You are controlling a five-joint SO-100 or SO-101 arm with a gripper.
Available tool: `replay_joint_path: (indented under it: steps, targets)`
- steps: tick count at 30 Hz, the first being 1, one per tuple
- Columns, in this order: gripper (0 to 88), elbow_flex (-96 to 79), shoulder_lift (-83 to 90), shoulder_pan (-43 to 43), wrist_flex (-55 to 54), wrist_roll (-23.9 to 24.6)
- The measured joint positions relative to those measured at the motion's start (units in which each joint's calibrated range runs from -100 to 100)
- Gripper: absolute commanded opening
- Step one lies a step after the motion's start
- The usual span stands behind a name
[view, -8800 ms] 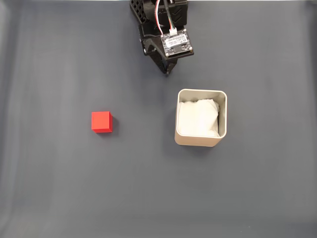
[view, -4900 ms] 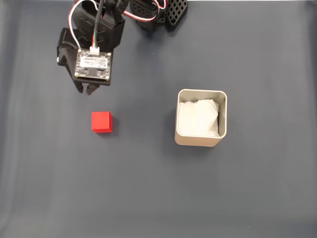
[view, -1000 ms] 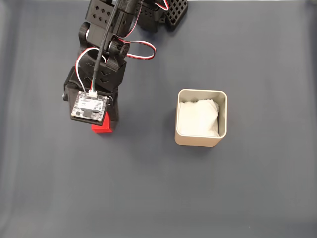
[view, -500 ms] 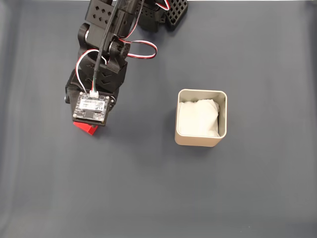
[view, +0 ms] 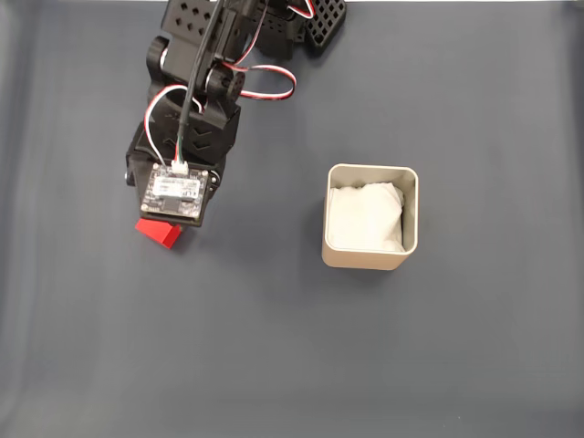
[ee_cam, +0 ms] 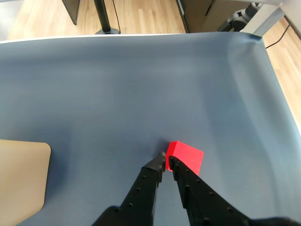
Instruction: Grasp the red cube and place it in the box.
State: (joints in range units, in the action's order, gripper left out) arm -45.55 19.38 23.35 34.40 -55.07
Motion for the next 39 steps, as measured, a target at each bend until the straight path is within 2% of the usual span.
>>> replay_joint_path:
  steps: [9,18,30,39]
  targets:
    - [10.7,1.55,-0.43,3.72,-1.76,2.34]
    - [26.3,3.82,-6.68,6.78,-6.01,6.25]
    - [28.1,5.73,-11.01,7.52,-7.54,8.21]
    - [31.4,5.09,-11.01,8.34,-7.54,6.50]
